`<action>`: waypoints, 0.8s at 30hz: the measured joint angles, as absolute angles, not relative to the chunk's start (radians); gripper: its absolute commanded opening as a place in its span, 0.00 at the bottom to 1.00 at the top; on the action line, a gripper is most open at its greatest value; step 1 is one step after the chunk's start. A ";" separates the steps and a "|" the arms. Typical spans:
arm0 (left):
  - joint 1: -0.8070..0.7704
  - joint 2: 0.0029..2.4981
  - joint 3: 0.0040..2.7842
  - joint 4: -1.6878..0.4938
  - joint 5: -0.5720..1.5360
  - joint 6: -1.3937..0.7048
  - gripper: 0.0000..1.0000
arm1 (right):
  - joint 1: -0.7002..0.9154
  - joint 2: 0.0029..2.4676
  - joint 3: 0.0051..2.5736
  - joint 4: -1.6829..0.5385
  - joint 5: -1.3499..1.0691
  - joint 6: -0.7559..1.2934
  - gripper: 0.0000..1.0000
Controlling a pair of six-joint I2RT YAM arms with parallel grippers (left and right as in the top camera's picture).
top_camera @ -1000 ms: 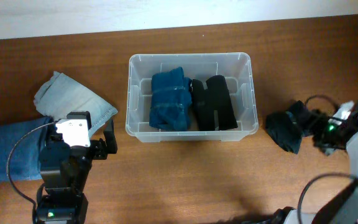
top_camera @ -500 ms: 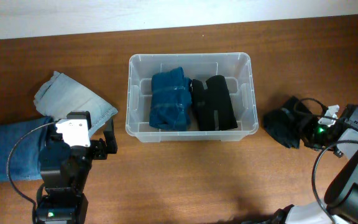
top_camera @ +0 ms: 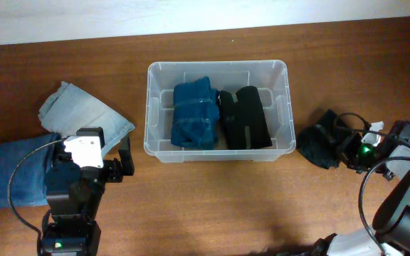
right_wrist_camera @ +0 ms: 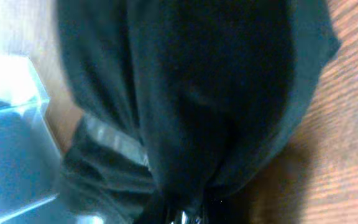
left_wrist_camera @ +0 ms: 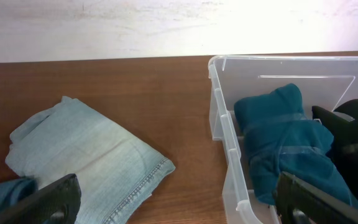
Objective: Pack container
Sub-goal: 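Grasp the remaining black garment on the right with the right gripper, then carry the black garment into the bin and release it, then withdraw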
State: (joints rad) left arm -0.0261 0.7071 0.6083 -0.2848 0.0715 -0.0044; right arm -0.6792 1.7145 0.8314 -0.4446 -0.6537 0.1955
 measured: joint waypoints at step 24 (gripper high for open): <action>-0.026 0.707 0.608 -0.285 0.071 -0.004 0.99 | -0.048 1.272 1.222 -0.685 -0.647 0.115 0.04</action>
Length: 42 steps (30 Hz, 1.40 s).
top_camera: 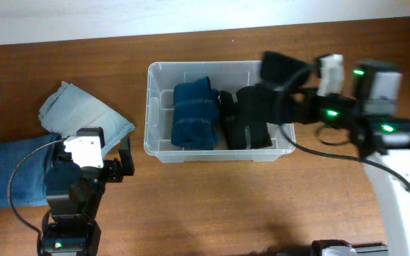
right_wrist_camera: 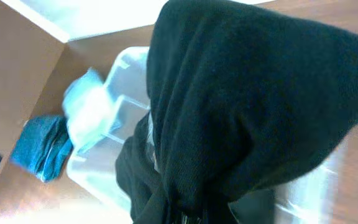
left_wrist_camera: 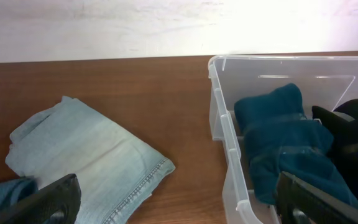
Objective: Pack container
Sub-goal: 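Carry the black garment into the bin and release it, then withdraw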
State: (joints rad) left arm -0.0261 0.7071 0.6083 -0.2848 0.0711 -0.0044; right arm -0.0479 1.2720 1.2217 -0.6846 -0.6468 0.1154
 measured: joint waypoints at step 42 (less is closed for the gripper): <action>-0.026 0.707 0.608 -0.307 0.071 -0.004 1.00 | 0.466 1.670 1.457 -0.731 -0.172 0.279 0.99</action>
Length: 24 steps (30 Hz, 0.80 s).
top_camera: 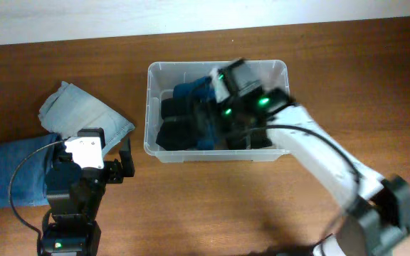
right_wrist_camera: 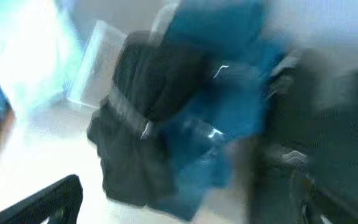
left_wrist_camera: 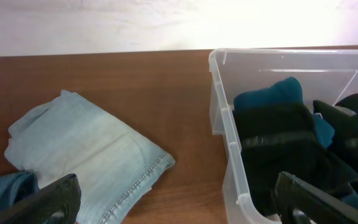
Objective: Pack container
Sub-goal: 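Carry the black garment into the bin and release it, then withdraw, then move the left gripper to the dark-blue jeans and grasp them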
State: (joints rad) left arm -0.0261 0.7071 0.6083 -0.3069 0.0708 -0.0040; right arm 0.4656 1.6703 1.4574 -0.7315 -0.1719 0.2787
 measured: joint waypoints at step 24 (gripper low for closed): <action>0.471 0.865 0.880 -0.647 0.009 -0.184 0.99 | -0.162 1.464 1.586 -1.245 -0.045 0.158 0.99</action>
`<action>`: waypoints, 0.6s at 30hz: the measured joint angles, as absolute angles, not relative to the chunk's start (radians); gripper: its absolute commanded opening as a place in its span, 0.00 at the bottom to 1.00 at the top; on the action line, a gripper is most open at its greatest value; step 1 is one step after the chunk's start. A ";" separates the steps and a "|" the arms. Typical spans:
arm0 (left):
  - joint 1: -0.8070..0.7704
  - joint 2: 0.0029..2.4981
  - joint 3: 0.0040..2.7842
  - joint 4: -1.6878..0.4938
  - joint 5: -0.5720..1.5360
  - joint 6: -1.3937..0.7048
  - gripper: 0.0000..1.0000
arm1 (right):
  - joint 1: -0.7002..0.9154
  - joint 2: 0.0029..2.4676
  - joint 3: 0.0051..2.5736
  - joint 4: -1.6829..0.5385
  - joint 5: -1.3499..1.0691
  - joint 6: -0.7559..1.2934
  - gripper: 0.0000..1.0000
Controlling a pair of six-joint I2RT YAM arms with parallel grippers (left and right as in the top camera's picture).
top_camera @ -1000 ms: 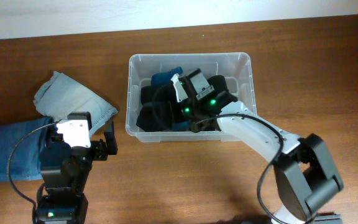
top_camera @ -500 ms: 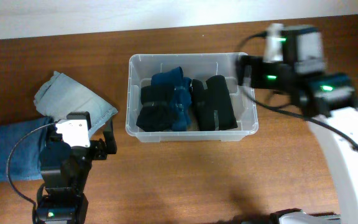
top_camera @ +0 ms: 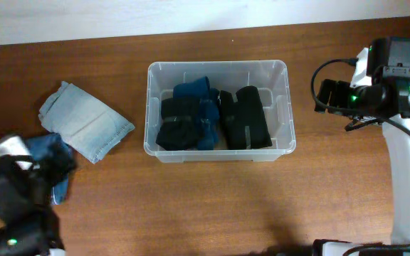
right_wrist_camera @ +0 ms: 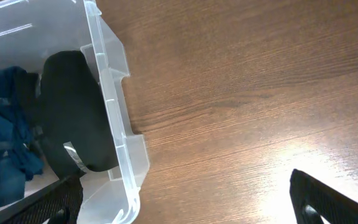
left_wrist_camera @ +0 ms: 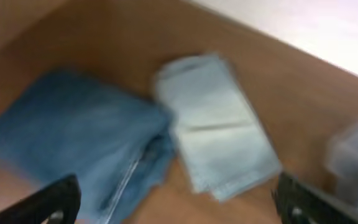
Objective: Pack container
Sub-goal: 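Move the left gripper to the dark-blue jeans and grasp them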
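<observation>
The clear plastic container (top_camera: 148,107) stands mid-table. It holds a black garment (top_camera: 175,129) at the front left, a teal one (top_camera: 199,98) behind it, and a black roll (top_camera: 246,117) on the right. My right gripper (top_camera: 329,96) hangs open and empty to the right of the container; its wrist view shows the container's corner (right_wrist_camera: 112,93) and the black roll (right_wrist_camera: 73,106). My left gripper (top_camera: 48,169) is open at the far left, over dark blue jeans (left_wrist_camera: 73,137) and a folded light denim piece (left_wrist_camera: 216,124). That view is blurred.
The light denim piece (top_camera: 84,121) lies left of the container, and the dark jeans (top_camera: 45,151) lie in front of it by the left arm. Bare wood (right_wrist_camera: 241,93) stretches right of the container. A pale wall runs along the table's far edge.
My right gripper has left the container and now hangs open to its right. The left arm has shifted back and left; its camera now faces the jeans and denim instead of the container.
My right gripper was shut on a black garment lying on the table right of the container. Then it held that garment above the container's right side. Then it was open inside, the garment lying at the front left. Now it is outside, empty.
</observation>
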State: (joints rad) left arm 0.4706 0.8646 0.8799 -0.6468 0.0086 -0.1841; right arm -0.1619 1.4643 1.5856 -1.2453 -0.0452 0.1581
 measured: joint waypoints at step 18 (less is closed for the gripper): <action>0.839 1.284 0.889 -0.654 0.067 -0.414 0.99 | -0.162 1.473 1.586 -1.253 -0.057 0.152 0.99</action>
